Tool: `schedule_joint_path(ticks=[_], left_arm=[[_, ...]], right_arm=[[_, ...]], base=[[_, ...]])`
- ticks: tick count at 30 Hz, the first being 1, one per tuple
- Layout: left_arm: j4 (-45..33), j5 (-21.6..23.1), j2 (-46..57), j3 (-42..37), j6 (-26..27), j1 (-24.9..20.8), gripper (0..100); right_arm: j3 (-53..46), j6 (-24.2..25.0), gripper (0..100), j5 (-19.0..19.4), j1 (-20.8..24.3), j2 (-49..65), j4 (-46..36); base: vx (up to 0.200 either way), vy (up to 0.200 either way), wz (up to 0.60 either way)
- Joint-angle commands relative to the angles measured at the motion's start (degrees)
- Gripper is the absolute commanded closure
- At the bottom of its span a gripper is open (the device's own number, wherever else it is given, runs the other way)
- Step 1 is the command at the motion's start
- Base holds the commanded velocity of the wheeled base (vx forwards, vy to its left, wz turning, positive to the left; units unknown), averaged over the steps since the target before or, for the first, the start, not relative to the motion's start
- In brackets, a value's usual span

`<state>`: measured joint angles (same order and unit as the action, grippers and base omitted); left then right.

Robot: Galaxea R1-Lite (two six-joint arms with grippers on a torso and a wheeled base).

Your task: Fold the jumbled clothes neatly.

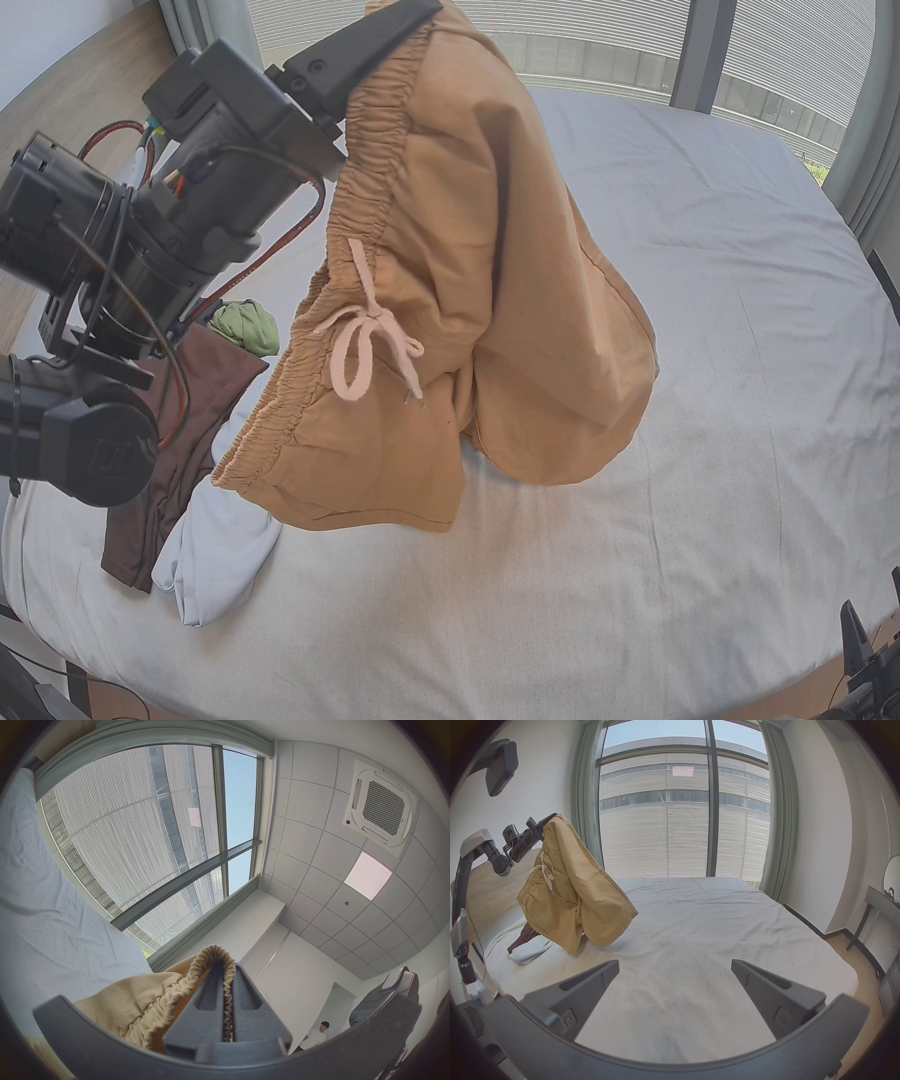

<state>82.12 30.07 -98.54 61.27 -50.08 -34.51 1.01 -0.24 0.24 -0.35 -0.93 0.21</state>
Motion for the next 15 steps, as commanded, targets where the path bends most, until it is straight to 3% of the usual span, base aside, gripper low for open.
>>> schedule_joint_path(ticks=[1, 8, 15], left_arm=[[0.3, 0.0, -0.1, -0.7, 0.0, 0.1, 100], [6.6, -0.1, -0.3, -10.0, 0.5, 0.9, 100], [6.6, 0.0, -0.3, -13.8, 6.0, 2.5, 100]], right_arm=[[-1.0, 0.0, 0, 0.0, 0.0, 0.9, 0.0], [-1.0, 0.0, 0, 0.0, 0.0, 0.9, 0.1], [-1.0, 0.0, 0, 0.0, 0.0, 0.9, 0.1]], base=[[0.000, 0.000, 0.00], [0.000, 0.000, 0.00], [0.000, 0.000, 0.00]])
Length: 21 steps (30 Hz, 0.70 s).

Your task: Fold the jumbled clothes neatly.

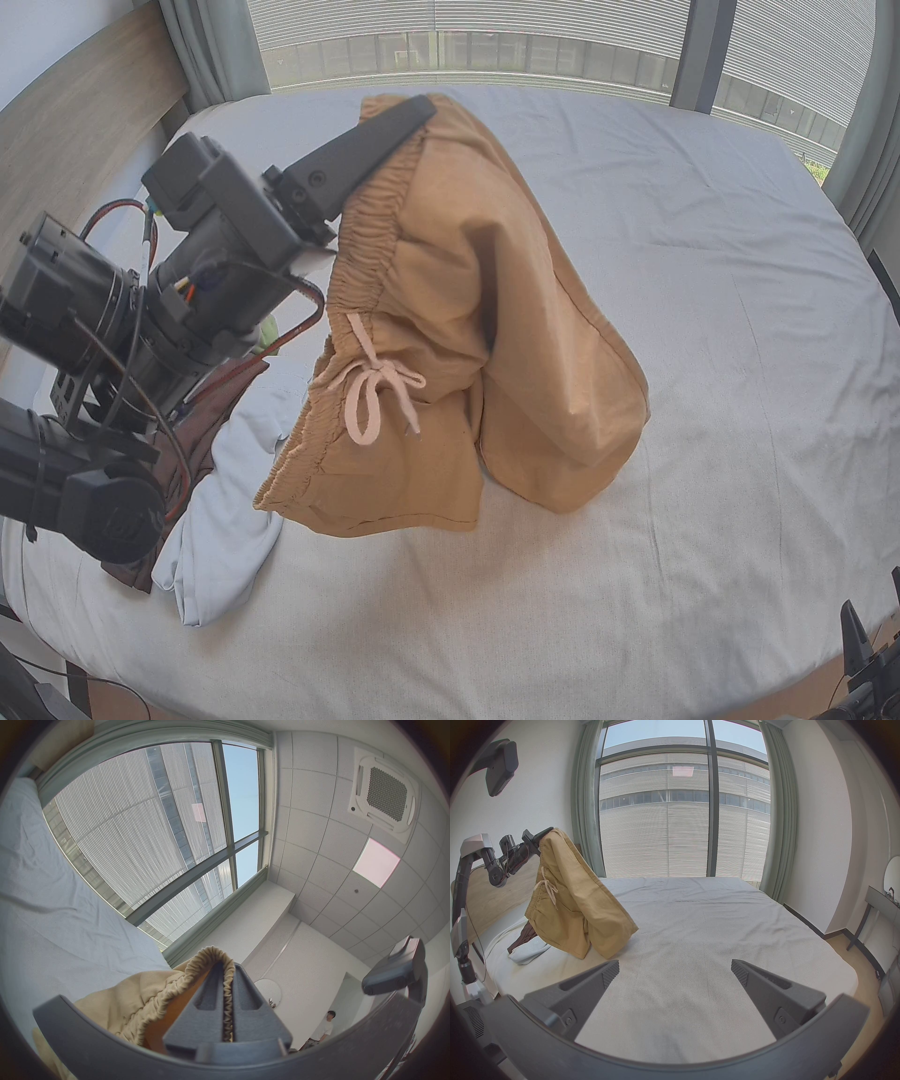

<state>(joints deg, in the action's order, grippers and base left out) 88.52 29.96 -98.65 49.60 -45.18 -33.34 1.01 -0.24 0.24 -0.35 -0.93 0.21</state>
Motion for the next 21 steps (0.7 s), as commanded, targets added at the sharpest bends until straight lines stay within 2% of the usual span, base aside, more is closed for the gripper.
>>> schedule_joint_path(ticks=[1, 21], left_arm=[[0.2, 0.1, -0.1, -2.2, 1.2, 1.3, 100], [0.2, 0.1, -2.1, 0.2, 1.7, 1.6, 100]], right_arm=[[-1.0, 0.0, 0, 0.0, 0.0, 0.9, 0.1], [-1.0, 0.0, 0, 0.1, 0.1, 0.9, 0.1]], base=[[0.000, 0.000, 0.00], [0.000, 0.000, 0.00]])
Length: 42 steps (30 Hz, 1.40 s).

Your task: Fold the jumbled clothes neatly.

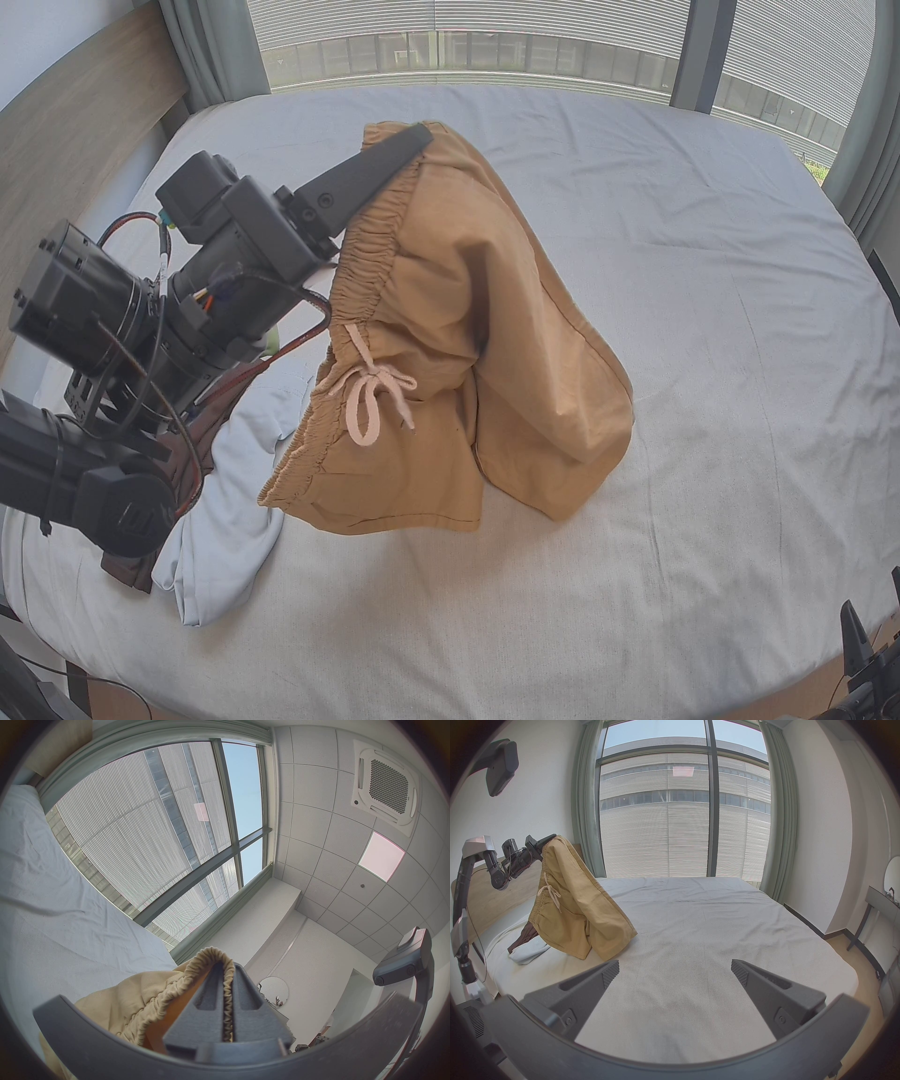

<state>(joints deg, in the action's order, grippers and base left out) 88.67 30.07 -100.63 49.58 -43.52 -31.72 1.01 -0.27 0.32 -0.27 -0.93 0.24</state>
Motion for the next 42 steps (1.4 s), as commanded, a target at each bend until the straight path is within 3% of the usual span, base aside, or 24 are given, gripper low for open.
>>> schedule_joint_path(ticks=[1, 9, 12, 16, 18, 20, 24, 29, 36, 42], left_arm=[[0.0, 0.0, -0.1, 0.3, 0.0, 0.0, 100], [0.0, -0.1, 0.0, 0.5, 1.1, -0.1, 100], [0.0, -0.1, 0.0, 0.4, 1.2, 0.0, 100], [0.0, -0.1, -0.3, 0.8, 1.1, -0.1, 100], [0.0, -0.1, -0.4, 0.7, 1.2, -0.1, 100], [0.0, -0.1, -0.4, 0.8, 1.1, 0.0, 100], [0.0, -0.1, -0.4, 0.9, 0.9, 0.4, 100], [0.0, -0.1, -0.4, 0.9, 0.9, 1.1, 100], [0.0, -0.1, -0.4, 1.3, 0.8, 2.1, 100], [0.0, -0.1, -0.8, 1.5, 1.0, 2.1, 100]], right_arm=[[-1.0, 0.0, 0, 0.0, 0.0, 0.9, 0.1], [-1.0, -0.4, 0, 0.3, -0.1, 0.9, 0.8], [5.2, -0.1, 0, 2.2, -0.7, 0.0, 7.6], [16.2, -0.4, 0, 4.3, -1.4, -10.4, 9.0], [17.0, 0.0, 0, 5.7, 0.0, -13.5, 8.9], [17.0, 1.3, 0, 7.1, 2.0, -18.3, 9.1], [19.6, 11.8, 0, 10.8, 7.2, -29.7, 11.4], [23.2, 17.1, 0, 13.6, 10.2, -39.9, 15.2], [22.5, 17.8, 0, 15.4, 13.6, -52.2, 26.1], [22.3, 18.9, 0, 16.0, 13.3, -58.0, 30.8]], base=[[0.000, 0.000, 0.00], [0.000, 0.000, 0.00], [0.000, 0.000, 0.00], [0.000, 0.000, 0.00], [0.000, 0.000, 0.00], [0.000, 0.000, 0.00], [0.000, 0.000, 0.00], [0.000, 0.000, 0.00], [0.000, 0.000, 0.00], [0.000, 0.000, 0.00]])
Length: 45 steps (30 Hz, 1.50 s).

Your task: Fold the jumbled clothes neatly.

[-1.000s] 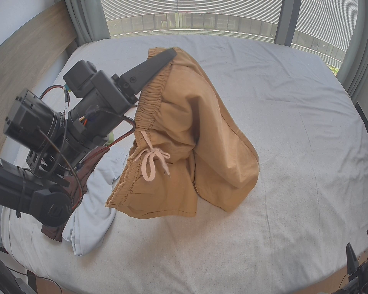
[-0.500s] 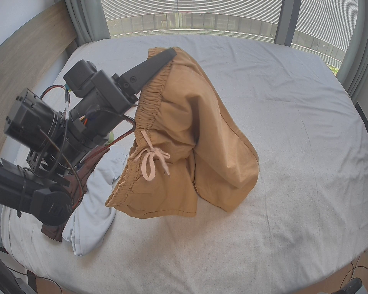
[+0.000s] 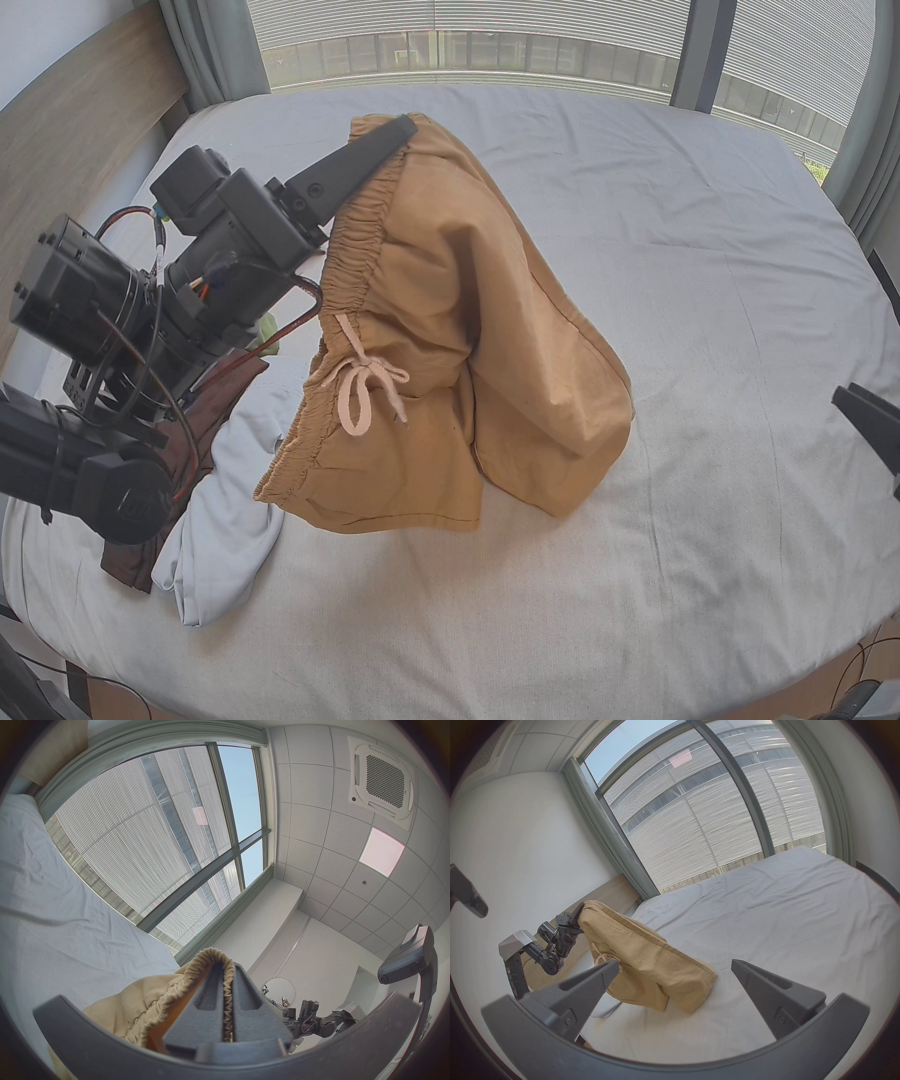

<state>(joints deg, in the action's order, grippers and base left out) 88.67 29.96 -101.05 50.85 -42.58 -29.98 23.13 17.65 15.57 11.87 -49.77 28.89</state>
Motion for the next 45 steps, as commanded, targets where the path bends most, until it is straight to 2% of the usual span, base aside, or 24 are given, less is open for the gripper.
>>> schedule_joint_path(ticks=[1, 5, 12, 19, 20, 21, 23, 25, 32, 39, 45], left_arm=[[0.0, 0.0, -1.0, 0.2, 0.2, 0.2, 100], [0.1, 0.0, -1.6, 0.3, 0.3, 0.3, 100], [0.1, 0.0, -2.2, 0.1, 0.4, 0.4, 100], [0.1, 0.0, -2.0, 0.2, 0.3, 1.6, 100], [0.1, 0.0, -2.1, 0.5, 0.3, 1.9, 100], [0.1, 0.0, -2.1, 0.5, 0.3, 1.9, 100], [0.1, 0.0, -2.2, 0.8, 0.3, 1.9, 100], [0.1, 0.0, -2.2, 0.9, 0.2, 1.9, 100], [0.1, 0.0, -2.0, 1.2, 0.3, 1.9, 100], [0.1, 0.0, -1.8, 1.3, 0.3, 1.9, 100], [0.1, 0.0, -2.0, 1.3, 0.4, 1.9, 100]], right_arm=[[-1.2, 4.9, 0, 1.6, 0.8, -10.1, 5.4], [-2.7, 5.6, 0, 2.5, 0.6, -10.5, 7.5], [8.1, 5.6, 0, 4.2, 0.9, -19.5, 8.3], [2.8, 6.0, 0, 5.8, 0.5, -27.1, 13.2], [1.0, 6.1, 0, 6.4, 0.2, -31.5, 19.4], [0.9, 6.1, 0, 6.4, 0.1, -32.0, 20.2], [-0.8, 7.1, 0, 6.4, -0.2, -36.7, 27.1], [-1.2, 7.3, 0, 6.4, -0.2, -39.4, 29.5], [-1.9, 8.0, 0, 6.4, 0.3, -44.8, 32.1], [-1.0, 11.6, 0, 6.4, 0.6, -49.6, 36.1], [1.6, 12.2, 0, 6.3, 1.2, -55.3, 36.5]], base=[[0.000, 0.000, 0.00], [0.000, 0.000, 0.00], [0.000, 0.000, 0.00], [0.000, 0.000, 0.00], [0.000, 0.000, 0.00], [0.000, 0.000, 0.00], [0.000, 0.000, 0.00], [0.000, 0.000, 0.00], [0.000, 0.000, 0.00], [0.000, 0.000, 0.00], [0.000, 0.000, 0.00]])
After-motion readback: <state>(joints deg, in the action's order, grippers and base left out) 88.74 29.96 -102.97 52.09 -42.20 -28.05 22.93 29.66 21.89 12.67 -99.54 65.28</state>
